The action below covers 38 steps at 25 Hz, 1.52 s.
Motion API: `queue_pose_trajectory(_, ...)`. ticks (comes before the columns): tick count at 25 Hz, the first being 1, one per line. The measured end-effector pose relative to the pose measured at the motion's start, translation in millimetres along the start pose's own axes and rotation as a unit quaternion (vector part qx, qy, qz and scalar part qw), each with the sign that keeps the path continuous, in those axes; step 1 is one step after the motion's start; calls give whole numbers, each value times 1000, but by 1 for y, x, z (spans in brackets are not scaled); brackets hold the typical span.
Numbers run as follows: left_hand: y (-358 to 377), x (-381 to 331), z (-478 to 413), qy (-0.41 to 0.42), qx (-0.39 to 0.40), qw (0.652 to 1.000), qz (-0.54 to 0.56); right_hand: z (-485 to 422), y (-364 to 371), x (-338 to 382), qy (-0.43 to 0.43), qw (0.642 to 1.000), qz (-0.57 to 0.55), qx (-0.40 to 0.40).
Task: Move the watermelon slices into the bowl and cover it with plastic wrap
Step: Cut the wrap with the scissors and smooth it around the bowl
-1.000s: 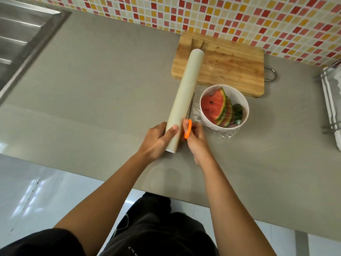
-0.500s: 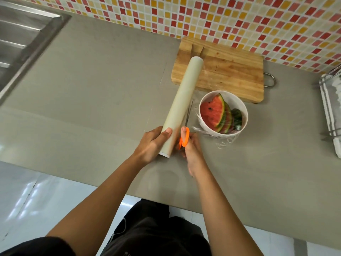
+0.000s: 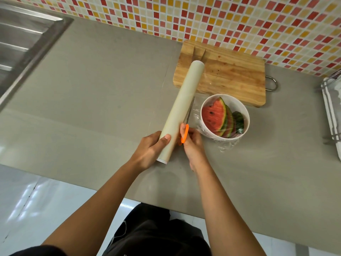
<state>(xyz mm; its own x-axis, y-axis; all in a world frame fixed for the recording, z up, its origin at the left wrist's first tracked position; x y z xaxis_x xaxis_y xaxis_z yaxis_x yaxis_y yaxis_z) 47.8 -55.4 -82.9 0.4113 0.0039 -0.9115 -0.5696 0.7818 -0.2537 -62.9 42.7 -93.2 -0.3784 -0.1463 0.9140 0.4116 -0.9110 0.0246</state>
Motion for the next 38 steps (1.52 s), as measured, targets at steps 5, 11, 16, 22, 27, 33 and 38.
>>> queue_pose_trajectory(5,-6,8,2,-24,13,999,39,16,-1,-2,44,999,-1,6)
queue_pose_trajectory(11,-12,7,-1,-25,25,998,52,37,-6,-17,115,993,21,24)
queue_pose_trajectory(16,-12,6,4,-31,21,998,52,5,14,7,94,995,24,27)
queue_pose_trajectory(22,-18,10,4,-26,16,999,41,-9,17,13,33,999,-26,16)
queue_pose_trajectory(27,-26,11,3,-20,22,999,29,-14,21,13,47,999,-3,1)
queue_pose_trajectory(33,-32,8,5,8,34,999,-19,-22,24,19,45,999,7,-20)
queue_pose_trajectory(38,-31,1,7,50,40,991,-118,-26,24,16,59,998,-14,-22)
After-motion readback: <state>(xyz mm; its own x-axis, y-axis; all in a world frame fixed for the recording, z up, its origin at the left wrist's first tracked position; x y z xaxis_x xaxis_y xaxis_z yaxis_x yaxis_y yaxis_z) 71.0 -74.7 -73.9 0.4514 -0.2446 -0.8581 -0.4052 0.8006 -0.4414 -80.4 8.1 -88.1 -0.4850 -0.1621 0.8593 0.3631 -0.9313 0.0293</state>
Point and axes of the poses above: each hand's wrist, its own z-axis away from the middle knuckle, its own y-axis out of the palm, x = y × z, the point moved 9 cm from there along -z, towards the middle knuckle, and after that the axes turned 7 degrees about -x, right-handed, at the moved point
